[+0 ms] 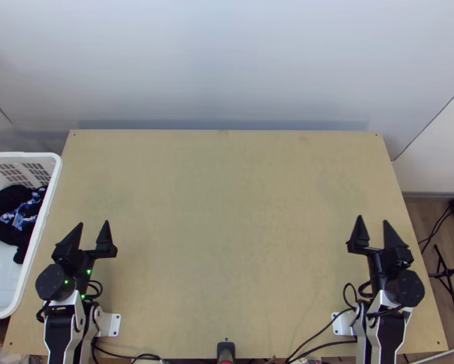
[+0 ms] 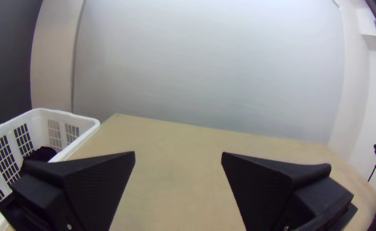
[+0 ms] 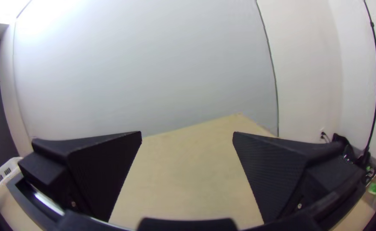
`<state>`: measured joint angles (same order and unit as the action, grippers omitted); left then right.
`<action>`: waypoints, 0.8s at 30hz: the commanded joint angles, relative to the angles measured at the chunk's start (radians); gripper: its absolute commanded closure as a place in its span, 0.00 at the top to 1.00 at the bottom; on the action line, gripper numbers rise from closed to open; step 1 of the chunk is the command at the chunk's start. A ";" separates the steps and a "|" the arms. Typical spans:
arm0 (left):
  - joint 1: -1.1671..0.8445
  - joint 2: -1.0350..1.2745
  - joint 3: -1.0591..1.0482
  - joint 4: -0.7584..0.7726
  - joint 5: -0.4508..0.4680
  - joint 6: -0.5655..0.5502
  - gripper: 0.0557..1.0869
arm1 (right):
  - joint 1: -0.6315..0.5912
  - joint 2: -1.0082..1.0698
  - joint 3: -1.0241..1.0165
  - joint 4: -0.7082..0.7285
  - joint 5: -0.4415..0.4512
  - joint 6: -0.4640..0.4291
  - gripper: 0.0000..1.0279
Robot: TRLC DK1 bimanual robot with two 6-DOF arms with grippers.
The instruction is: Fold the t-shirt
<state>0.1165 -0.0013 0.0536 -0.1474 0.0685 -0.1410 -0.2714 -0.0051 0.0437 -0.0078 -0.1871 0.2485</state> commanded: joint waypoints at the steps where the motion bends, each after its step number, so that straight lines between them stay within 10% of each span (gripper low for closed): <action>1: 0.002 0.001 0.005 -0.021 -0.012 0.052 0.95 | -0.112 0.001 -0.004 -0.027 0.006 -0.181 0.96; 9: -0.034 0.001 0.005 -0.024 -0.006 0.124 0.95 | 0.026 0.056 -0.001 -0.041 0.006 -0.499 0.90; 24: -0.049 0.205 0.134 -0.024 0.007 0.193 0.95 | 0.261 0.244 0.120 -0.089 0.066 -0.339 0.85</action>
<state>0.0734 0.0322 0.0753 -0.1822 0.0711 0.0032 -0.0921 0.0448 0.0734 -0.1280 -0.1726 -0.1551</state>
